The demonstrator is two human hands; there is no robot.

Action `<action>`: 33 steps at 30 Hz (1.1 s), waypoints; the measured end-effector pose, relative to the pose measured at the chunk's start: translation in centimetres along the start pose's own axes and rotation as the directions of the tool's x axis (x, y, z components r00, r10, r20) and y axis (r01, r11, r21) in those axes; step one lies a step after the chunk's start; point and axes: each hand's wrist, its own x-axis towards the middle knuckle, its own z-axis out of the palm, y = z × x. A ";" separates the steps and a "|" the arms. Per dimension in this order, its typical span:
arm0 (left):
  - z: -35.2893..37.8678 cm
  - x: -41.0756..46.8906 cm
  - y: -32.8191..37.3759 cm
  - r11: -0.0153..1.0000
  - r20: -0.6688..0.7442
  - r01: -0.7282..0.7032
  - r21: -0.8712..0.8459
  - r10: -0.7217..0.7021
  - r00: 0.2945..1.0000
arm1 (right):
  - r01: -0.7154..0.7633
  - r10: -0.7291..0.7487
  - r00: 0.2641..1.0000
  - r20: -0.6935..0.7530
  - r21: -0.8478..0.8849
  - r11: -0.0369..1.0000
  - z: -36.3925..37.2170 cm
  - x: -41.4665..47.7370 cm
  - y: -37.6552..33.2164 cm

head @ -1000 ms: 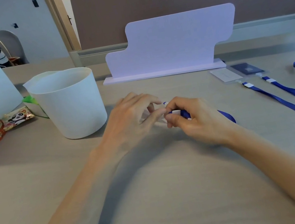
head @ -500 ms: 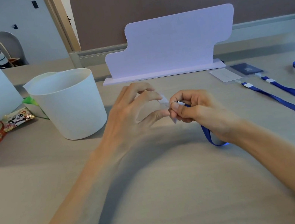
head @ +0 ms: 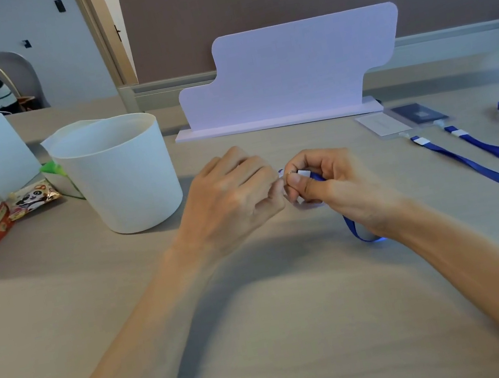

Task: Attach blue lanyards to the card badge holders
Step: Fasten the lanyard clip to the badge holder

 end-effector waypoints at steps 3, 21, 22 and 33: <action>0.2 0.0 0.4 0.993 -0.025 0.095 -0.064 -0.097 0.995 | -0.006 0.007 1.000 -0.030 0.042 0.999 0.3 0.0 -0.2; 0.9 0.1 1.9 0.884 -0.064 0.347 -0.312 -0.384 0.921 | 0.011 0.004 0.996 -0.084 0.177 0.984 1.1 -0.4 -1.2; 0.8 0.1 1.9 0.880 -0.063 0.352 -0.318 -0.390 0.919 | 0.018 -0.003 0.996 -0.086 0.175 0.984 1.1 -0.4 -1.3; 0.7 -0.3 0.8 0.852 -0.039 0.398 -0.340 -0.436 0.899 | 0.045 -0.041 0.991 -0.125 0.029 0.999 1.1 -0.4 -0.2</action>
